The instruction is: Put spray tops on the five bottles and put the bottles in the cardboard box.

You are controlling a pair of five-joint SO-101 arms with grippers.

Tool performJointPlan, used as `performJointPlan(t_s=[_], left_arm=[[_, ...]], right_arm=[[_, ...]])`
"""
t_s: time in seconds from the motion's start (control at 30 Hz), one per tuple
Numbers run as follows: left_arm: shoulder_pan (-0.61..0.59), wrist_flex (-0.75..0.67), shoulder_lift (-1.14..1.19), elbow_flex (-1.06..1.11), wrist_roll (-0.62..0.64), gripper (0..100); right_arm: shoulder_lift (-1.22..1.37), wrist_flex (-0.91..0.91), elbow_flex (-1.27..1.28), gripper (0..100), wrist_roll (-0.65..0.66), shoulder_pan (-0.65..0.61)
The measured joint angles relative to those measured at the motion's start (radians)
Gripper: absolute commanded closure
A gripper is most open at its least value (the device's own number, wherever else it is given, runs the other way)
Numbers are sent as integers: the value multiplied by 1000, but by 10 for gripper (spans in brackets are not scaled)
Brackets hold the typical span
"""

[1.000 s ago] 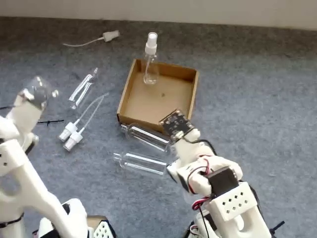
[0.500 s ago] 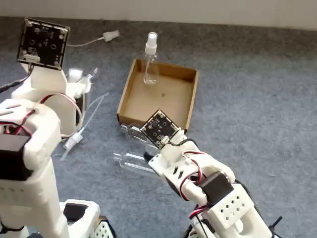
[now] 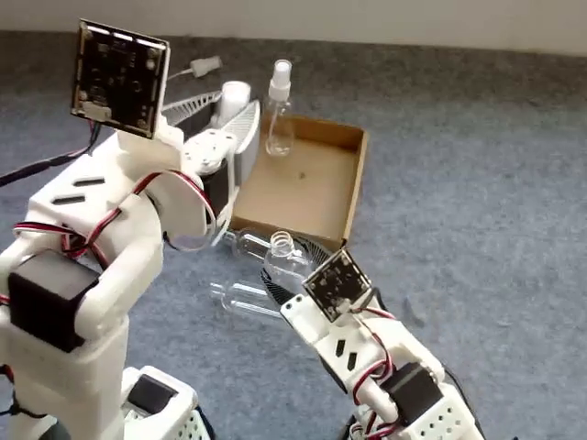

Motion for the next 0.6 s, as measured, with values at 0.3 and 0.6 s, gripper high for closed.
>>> performJointPlan(t_s=[0.3, 0.6], left_arm=[[181, -173, 0, 38, -8, 923], [233, -345, -18, 184, -38, 923]], right_arm=[[-129, -8, 14, 995, -2, 29], [-135, -8, 14, 995, -2, 34]])
